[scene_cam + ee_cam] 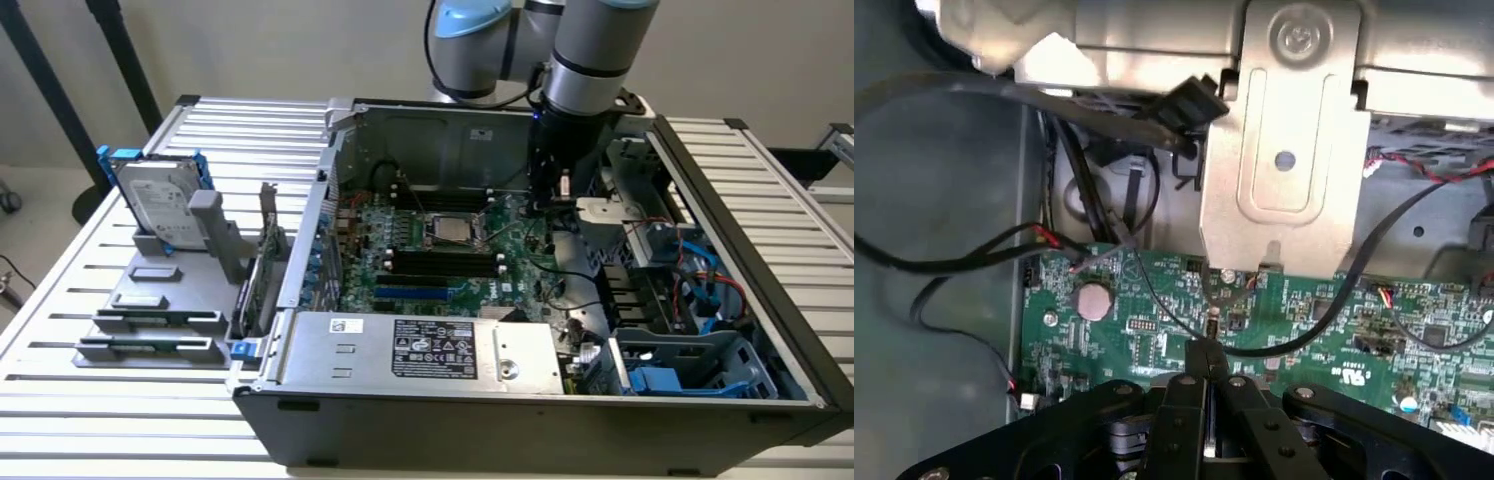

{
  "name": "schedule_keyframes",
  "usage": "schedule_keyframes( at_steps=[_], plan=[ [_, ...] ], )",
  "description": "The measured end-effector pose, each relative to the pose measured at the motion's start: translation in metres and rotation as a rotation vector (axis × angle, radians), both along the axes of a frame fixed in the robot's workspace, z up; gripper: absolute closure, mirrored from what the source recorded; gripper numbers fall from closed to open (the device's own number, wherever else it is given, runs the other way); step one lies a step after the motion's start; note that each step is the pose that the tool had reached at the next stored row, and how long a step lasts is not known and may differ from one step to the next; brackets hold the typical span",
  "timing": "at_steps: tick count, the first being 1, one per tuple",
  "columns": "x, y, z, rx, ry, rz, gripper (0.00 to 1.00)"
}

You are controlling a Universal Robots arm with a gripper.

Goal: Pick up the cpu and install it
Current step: 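Close the cpu cover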

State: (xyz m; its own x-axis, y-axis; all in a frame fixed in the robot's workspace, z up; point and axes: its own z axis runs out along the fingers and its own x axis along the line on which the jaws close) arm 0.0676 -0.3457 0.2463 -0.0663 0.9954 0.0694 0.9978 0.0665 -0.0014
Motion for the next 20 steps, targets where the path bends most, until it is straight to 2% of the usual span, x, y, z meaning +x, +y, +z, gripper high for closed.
schedule_keyframes(
  at_steps=[3,7,8,9,11,14,16,18,20],
  plan=[
    [-0.0055,0.0019,-0.0011,0.0044,0.0,0.002,0.89],
    [-0.0066,0.0087,-0.0012,0.0072,0.0002,0.006,0.89],
    [-0.0073,0.009,-0.0012,0.0071,0.0024,0.008,0.89],
    [-0.0077,0.0091,-0.0012,0.0062,0.0078,0.011,0.89],
    [-0.0084,0.0091,-0.0012,-0.0009,0.0159,0.02,0.89],
    [-0.0092,0.0091,-0.0011,-0.0188,0.0236,0.032,0.89],
    [-0.0097,0.0091,-0.0012,-0.0276,0.03,0.039,0.89],
    [-0.0105,0.0091,-0.0012,-0.0316,0.0375,0.047,0.89],
    [-0.0113,0.0091,-0.001,-0.0331,0.0463,0.055,0.89]
  ],
)
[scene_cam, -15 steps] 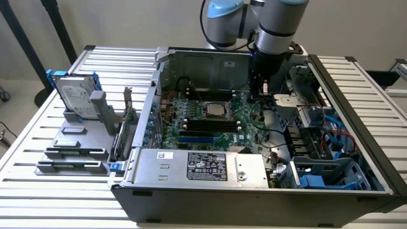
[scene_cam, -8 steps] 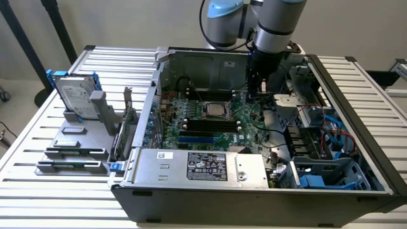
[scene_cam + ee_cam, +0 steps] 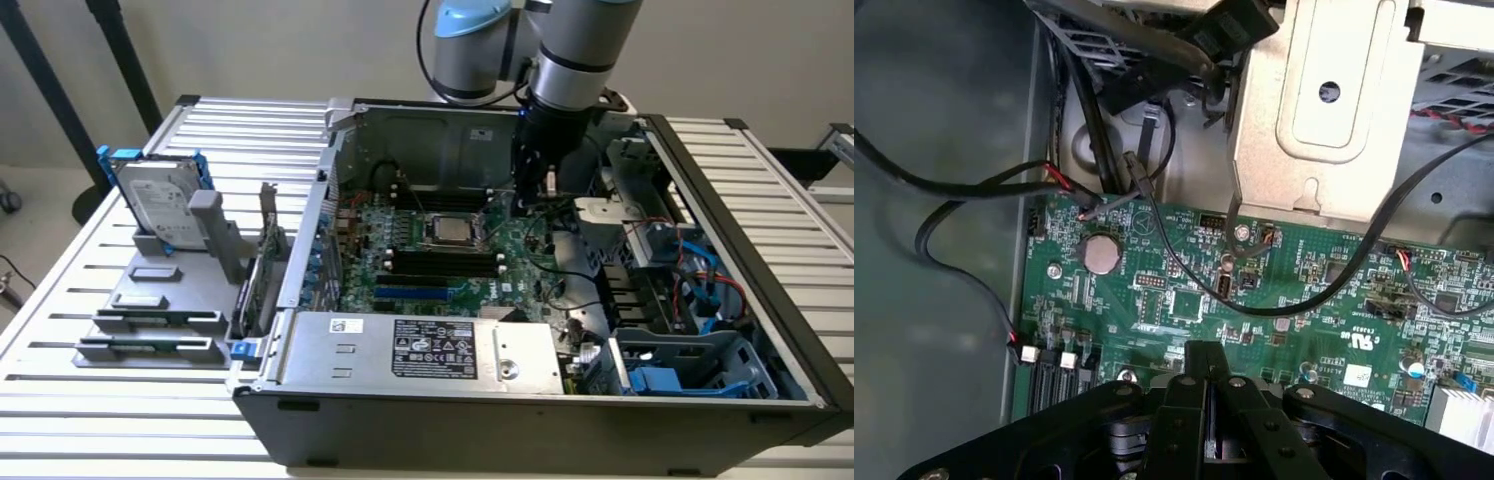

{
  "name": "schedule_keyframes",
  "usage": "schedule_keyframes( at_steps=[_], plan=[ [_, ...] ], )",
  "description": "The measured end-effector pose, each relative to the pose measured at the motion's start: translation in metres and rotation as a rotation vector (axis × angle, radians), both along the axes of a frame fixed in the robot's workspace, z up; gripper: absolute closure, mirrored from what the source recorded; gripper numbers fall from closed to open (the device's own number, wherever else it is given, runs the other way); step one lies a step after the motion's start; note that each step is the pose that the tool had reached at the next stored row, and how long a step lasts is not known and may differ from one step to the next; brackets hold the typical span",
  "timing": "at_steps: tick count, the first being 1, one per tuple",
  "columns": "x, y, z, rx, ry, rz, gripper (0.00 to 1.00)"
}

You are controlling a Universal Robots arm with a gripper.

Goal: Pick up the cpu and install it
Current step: 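Close the cpu cover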

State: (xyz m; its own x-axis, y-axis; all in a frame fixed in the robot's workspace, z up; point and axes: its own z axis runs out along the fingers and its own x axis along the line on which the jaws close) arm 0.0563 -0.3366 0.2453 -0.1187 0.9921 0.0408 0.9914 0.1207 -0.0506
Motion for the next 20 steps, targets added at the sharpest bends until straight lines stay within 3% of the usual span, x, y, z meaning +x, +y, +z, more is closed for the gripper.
schedule_keyframes(
  at_steps=[2,4,12,14,16,20],
  plan=[
    [-0.001,0.0,-0.0001,0.0002,0.0142,0.005,0.89],
    [-0.002,0.0,-0.0001,0.0002,0.0328,0.009,0.89],
    [-0.007,0.0001,-0.0001,0.0079,0.1279,0.017,0.89],
    [-0.009,0.0001,-0.0002,0.0095,0.147,0.018,0.89],
    [-0.013,0.0001,-0.0001,0.0112,0.1609,0.019,0.89],
    [-0.025,0.0,-0.001,0.0131,0.1768,0.02,0.89]
  ],
)
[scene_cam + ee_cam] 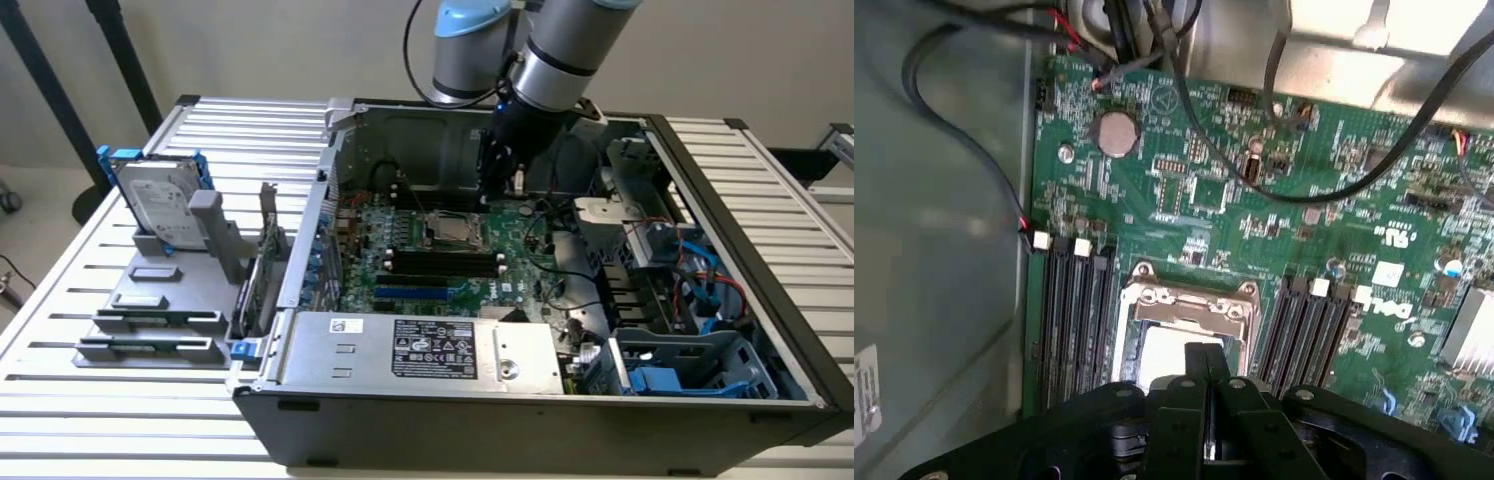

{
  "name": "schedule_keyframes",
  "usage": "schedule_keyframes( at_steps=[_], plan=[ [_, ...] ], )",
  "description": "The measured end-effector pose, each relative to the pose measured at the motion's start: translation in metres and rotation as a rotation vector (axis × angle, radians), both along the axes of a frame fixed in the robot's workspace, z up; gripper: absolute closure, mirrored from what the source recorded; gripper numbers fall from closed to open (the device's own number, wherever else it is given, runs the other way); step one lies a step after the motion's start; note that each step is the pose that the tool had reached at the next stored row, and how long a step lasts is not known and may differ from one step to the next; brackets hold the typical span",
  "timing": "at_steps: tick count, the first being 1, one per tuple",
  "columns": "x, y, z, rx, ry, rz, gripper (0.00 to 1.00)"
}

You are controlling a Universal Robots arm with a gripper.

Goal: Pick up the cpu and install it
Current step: 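Close the cpu cover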

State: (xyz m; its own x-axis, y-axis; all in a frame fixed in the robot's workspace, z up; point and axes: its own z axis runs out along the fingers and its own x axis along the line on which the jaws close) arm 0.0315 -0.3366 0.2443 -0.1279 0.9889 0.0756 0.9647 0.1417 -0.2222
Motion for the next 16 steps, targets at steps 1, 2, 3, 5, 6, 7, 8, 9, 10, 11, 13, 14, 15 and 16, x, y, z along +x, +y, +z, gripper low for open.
schedule_keyframes(
  at_steps=[1,2,3,5,6,7,8,9,10,11,13,14,15,16],
  plan=[
    [-0.003,0.0,-0.0003,0.0001,0.0051,0.0,0.89],
    [-0.004,0.0,-0.0005,0.0002,0.0137,0.0,0.89],
    [-0.006,0.0,-0.0006,0.0001,0.024,0.0,0.89],
    [-0.008,0.0,-0.0011,0.0002,0.0457,0.0,0.89],
    [-0.009,0.0,-0.0014,0.0001,0.0561,0.0,0.89],
    [-0.009,0.0,-0.0017,0.0002,0.0659,0.0,0.89],
    [-0.01,0.0,-0.002,0.0001,0.0761,0.0,0.89],
    [-0.012,0.0,-0.0025,0.0003,0.083,0.0,0.89],
    [-0.013,0.0,-0.0031,0.0002,0.088,0.0,0.89],
    [-0.015,0.0,-0.0043,0.0001,0.0897,0.0,0.89],
    [-0.018,0.0,-0.0067,0.0002,0.0903,-0.002,0.89],
    [-0.019,0.0,-0.0082,0.0003,0.0904,-0.004,0.89],
    [-0.02,0.0,-0.0096,0.0006,0.0904,-0.01,0.89],
    [-0.02,0.0,-0.0109,0.0009,0.0904,-0.019,0.89]
  ],
)
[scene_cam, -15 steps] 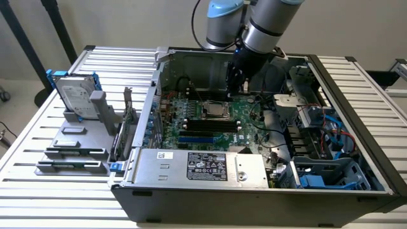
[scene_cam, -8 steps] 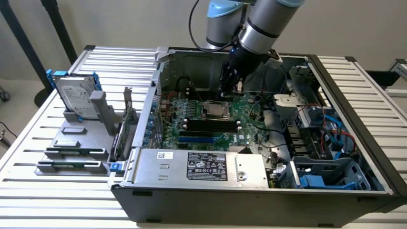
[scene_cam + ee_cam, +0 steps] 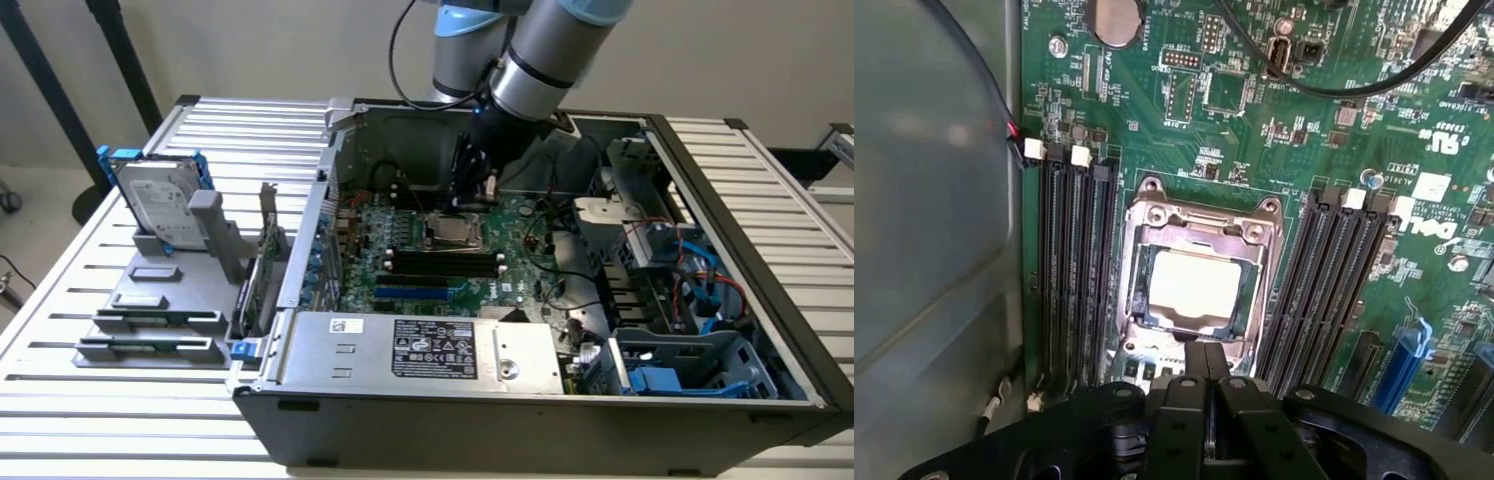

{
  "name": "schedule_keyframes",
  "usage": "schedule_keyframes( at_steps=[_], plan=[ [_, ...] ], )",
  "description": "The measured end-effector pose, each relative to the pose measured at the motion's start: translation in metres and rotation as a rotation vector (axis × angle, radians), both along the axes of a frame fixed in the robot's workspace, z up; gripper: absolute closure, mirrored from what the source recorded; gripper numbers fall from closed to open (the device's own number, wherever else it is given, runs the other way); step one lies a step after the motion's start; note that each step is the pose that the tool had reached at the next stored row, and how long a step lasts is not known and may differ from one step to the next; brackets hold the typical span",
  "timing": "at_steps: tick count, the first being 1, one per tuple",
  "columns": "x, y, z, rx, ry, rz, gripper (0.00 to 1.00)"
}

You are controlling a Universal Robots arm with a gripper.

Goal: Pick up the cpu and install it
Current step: 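Close the cpu cover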

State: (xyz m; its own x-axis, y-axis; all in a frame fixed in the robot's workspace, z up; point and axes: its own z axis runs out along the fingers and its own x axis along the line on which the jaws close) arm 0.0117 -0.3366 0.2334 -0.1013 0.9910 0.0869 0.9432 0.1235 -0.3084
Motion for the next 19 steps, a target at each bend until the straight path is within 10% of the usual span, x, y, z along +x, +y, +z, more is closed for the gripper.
schedule_keyframes(
  at_steps=[9,19],
  plan=[
    [-0.009,-0.0005,-0.0099,0.0001,0.0035,-0.048,0.89],
    [-0.024,-0.0017,-0.0175,-0.0005,0.0251,-0.053,0.89]
  ],
)
